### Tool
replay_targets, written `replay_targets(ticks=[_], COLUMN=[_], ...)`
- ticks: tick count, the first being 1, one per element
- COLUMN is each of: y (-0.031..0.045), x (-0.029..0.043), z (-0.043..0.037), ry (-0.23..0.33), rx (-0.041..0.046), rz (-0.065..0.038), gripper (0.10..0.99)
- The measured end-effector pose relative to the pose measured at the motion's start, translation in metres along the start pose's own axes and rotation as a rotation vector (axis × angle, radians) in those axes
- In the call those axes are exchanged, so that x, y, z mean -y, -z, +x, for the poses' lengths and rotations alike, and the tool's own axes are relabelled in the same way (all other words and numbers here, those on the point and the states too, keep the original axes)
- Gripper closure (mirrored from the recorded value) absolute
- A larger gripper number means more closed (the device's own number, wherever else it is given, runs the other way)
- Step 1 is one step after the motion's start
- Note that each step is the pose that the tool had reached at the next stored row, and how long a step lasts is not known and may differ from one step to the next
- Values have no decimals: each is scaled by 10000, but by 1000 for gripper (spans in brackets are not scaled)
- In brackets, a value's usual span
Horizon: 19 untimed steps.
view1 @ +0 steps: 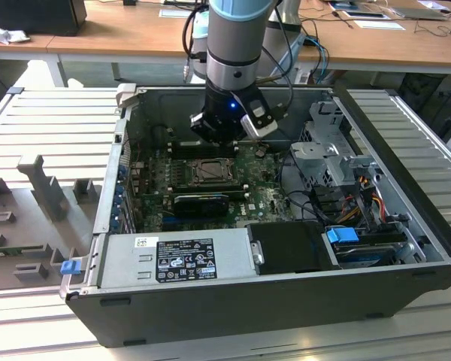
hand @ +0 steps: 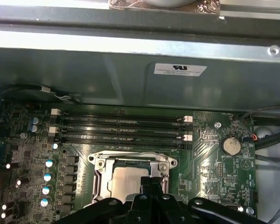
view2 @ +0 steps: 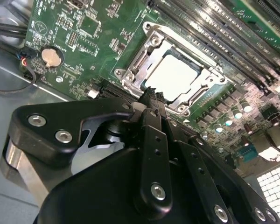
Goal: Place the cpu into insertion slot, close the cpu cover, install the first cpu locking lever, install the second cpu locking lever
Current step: 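Install the second cpu locking lever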
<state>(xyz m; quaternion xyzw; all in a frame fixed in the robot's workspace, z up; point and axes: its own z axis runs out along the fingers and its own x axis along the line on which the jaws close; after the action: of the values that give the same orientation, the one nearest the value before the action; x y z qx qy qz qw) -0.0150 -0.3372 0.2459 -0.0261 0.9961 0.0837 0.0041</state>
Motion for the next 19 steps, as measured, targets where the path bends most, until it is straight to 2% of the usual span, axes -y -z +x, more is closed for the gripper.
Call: replay_targets(ticks=[11, 19], y=[27, 50], x=[167, 183], z=[9, 9], ry=[0, 2], rx=[-1, 0], rz=[7, 13], gripper=[980, 980])
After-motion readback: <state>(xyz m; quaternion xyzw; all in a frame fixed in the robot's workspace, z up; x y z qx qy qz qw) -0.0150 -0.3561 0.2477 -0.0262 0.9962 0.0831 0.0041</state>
